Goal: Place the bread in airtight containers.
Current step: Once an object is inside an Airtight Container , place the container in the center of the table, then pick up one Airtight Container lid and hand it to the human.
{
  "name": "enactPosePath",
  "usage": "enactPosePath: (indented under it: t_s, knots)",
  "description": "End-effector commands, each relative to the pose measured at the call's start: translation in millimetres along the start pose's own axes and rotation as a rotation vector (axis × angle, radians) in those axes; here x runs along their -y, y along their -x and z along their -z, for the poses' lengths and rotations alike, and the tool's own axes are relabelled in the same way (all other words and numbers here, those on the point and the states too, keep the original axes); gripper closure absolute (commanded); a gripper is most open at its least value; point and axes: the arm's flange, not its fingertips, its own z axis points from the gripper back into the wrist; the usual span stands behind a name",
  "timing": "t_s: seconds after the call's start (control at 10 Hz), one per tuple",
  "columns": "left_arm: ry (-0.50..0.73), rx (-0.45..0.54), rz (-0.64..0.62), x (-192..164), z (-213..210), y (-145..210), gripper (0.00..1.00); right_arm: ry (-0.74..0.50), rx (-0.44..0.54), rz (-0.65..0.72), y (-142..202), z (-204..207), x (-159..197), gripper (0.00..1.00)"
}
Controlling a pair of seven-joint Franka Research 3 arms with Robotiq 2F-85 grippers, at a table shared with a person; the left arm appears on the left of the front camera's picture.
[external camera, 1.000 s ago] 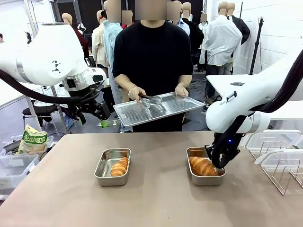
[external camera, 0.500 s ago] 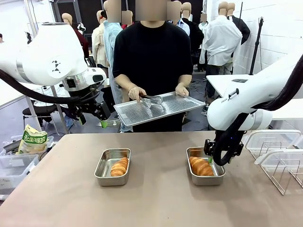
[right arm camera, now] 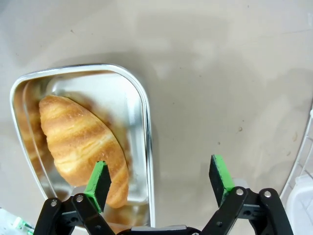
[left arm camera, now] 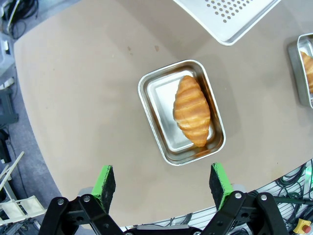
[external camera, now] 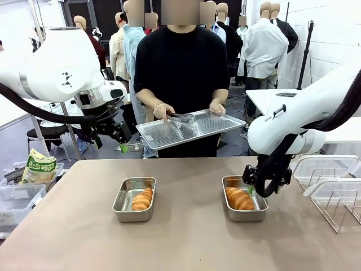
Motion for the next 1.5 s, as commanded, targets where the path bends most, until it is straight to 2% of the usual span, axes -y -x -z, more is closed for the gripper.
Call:
enactPosePath:
  t_s: [0.0, 0.9, 1.1, 1.4]
  knots:
    - [-0.024, -0.003, -0.016, 0, -1, -1, 0.0, -0.002, 0.012, -0.001, 0, 0, -1, 0.0]
    - [-0.024, -0.003, -0.016, 0, -1, -1, 0.0, 0.0, 0.001, 0.0, 0, 0, 0, 0.0]
    - [-0.024, -0.003, -0.016, 0, -1, -1, 0.0, 0.087, 0.036, -0.042, 0, -37, -7, 0.0]
    - [-0.024, -0.003, -0.016, 0, -1, -1, 0.0, 0.072, 0.122, -0.023, 18, -107, 13, 0.0]
